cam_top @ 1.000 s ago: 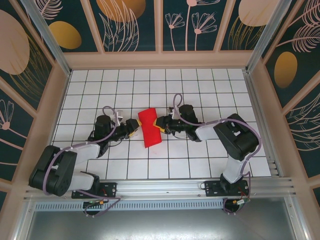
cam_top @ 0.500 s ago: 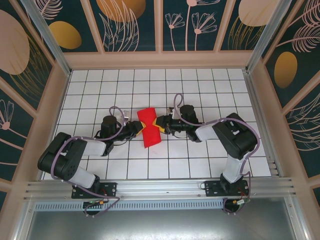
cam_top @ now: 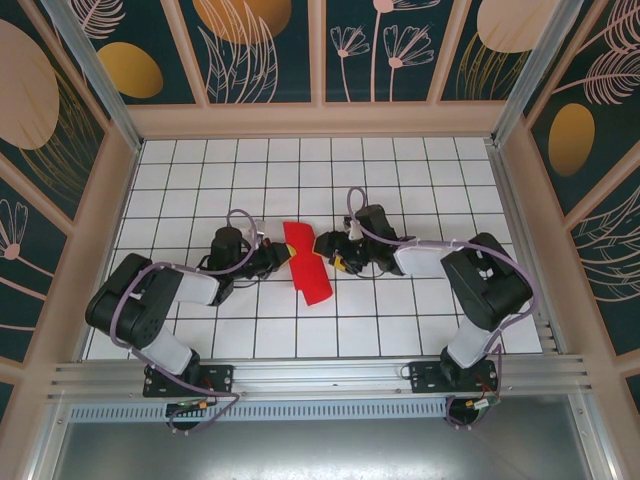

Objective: Fold a paper plane with a square sheet of paper (pick it up from the middle)
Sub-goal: First fold in half a square sheet of paper at the center of the table.

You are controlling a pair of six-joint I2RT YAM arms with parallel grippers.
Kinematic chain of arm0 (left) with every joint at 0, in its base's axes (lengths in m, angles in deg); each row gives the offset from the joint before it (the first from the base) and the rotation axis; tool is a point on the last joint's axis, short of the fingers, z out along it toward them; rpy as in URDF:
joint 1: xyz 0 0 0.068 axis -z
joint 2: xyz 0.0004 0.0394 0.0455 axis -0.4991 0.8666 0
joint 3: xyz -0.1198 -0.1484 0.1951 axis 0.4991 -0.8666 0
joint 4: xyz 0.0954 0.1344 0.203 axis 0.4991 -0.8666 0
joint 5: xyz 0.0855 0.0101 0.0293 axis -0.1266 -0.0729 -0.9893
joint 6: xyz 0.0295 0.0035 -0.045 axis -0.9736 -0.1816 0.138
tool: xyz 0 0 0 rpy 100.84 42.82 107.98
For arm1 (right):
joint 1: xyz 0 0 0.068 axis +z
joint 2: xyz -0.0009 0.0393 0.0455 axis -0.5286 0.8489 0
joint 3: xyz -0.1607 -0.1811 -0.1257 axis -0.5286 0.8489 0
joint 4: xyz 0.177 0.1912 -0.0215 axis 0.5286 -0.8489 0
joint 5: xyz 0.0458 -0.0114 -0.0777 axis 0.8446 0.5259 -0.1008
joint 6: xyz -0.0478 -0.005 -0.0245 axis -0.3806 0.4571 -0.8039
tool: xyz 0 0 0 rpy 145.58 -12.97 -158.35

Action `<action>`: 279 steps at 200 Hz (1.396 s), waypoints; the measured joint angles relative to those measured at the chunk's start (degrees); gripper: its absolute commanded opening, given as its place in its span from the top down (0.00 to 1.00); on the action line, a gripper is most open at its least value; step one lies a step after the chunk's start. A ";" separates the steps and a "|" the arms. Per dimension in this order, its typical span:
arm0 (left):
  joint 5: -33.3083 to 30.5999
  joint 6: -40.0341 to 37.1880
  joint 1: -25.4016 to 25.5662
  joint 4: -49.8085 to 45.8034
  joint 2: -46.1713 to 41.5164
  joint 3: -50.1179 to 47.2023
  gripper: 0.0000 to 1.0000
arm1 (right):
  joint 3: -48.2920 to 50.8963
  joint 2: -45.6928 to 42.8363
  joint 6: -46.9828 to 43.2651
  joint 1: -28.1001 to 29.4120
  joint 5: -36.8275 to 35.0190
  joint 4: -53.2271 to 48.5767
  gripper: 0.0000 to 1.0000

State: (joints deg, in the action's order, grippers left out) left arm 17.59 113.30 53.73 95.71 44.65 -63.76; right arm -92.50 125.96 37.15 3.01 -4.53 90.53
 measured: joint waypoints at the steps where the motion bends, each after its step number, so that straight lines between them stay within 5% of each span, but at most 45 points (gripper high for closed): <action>1: -0.02 0.00 0.04 -0.04 0.04 0.00 0.99 | -0.22 0.00 -0.28 0.00 -0.13 -0.35 0.25; 103: -3.54 -3.63 1.81 -6.75 1.25 2.21 0.90 | -9.42 6.82 -13.03 0.00 -1.36 -14.08 0.39; 161: -5.42 -4.79 2.05 -10.71 0.66 2.71 0.47 | -12.24 9.18 -15.67 0.00 -3.21 -18.49 0.54; 246: -19.50 -9.20 2.05 -27.54 -11.67 7.76 0.23 | -14.05 10.29 -19.58 0.22 -4.81 -21.81 0.59; 266: -20.98 -10.25 2.05 -29.07 -11.67 7.87 0.03 | -14.45 10.45 -20.79 0.35 -5.44 -22.60 0.60; 279: -21.40 -10.54 2.05 -29.38 -11.65 7.87 0.02 | -14.73 10.62 -21.20 0.50 -5.95 -23.04 0.60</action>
State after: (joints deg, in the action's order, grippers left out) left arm -3.80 102.77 55.78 66.33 33.00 -55.89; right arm -107.23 136.58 15.95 3.51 -10.47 67.49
